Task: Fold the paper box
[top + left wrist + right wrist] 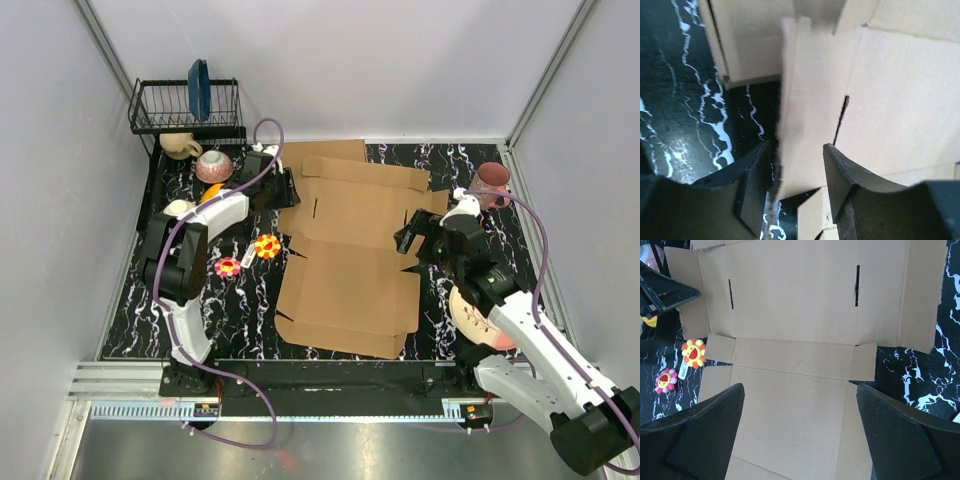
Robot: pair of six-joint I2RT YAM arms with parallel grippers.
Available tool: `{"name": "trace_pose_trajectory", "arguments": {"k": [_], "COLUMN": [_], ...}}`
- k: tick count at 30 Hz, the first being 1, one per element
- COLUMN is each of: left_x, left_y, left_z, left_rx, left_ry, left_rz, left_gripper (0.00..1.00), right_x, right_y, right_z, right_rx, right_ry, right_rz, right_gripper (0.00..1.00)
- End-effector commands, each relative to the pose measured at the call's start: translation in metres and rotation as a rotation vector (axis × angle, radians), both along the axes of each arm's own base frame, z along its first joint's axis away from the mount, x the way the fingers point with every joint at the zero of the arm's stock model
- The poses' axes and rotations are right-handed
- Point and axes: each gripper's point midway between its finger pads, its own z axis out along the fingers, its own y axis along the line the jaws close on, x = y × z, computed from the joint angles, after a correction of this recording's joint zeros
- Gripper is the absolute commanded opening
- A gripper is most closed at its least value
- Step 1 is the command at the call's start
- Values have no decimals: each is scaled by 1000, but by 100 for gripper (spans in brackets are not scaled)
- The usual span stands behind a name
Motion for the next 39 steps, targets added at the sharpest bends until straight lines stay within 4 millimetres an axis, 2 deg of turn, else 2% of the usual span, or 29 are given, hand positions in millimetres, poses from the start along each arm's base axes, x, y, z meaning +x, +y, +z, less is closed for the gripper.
{"name": "trace_pose_trajectory", "arguments": {"k": [1,4,5,8,12,14,15,16,17,19,20,23,27,31,35,39], "left_x": [4,0,-1,-1,-3,-4,-6,-9,-11,-20,-25,-49,-90,-117,-125,-131], "left_y": [-19,-19,-19,-24,-24,-21,-20,-18,-19,-17,-20,-22,-14,1,21,20], "left_z": [20,15,15,22,33,47,60,64,74,94,103,122,114,93,79,61], "left_rx": [-16,-8,-11,-29,-30,-28,-33,-36,-45,-65,-83,-108,-66,18,122,125], "left_ry": [-64,-64,-63,-70,-86,-109,-129,-125,-136,-137,-135,-91,34,114,134,196], "left_rz": [-87,-96,-106,-131,-131,-122,-116,-110,-111,-108,-119,-159,-230,-241,-228,-233], "left_gripper": [48,45,37,24,12,8,1,0,0,0,0,0,0,0,0,0], "right_x": [4,4,4,1,-5,-6,-9,-10,-11,-14,-15,-22,-26,-27,-28,-28], "right_y": [2,0,1,-2,-10,-14,-16,-19,-20,-27,-29,-41,-47,-36,-25,-22], "right_z": [26,32,34,39,52,59,62,64,72,73,82,88,87,66,41,26], "right_rx": [19,20,19,13,2,-4,-5,-14,-12,-34,-35,-89,-124,-94,-58,-57], "right_ry": [-52,-61,-64,-68,-90,-105,-110,-116,-131,-124,-137,-111,-84,-31,17,50], "right_rz": [1,-3,0,-5,-21,-31,-35,-41,-45,-62,-68,-95,-100,-70,-38,-31], "right_gripper": [100,100,100,100,100,100,100,100,100,100,100,100,100,100,100,100]}}
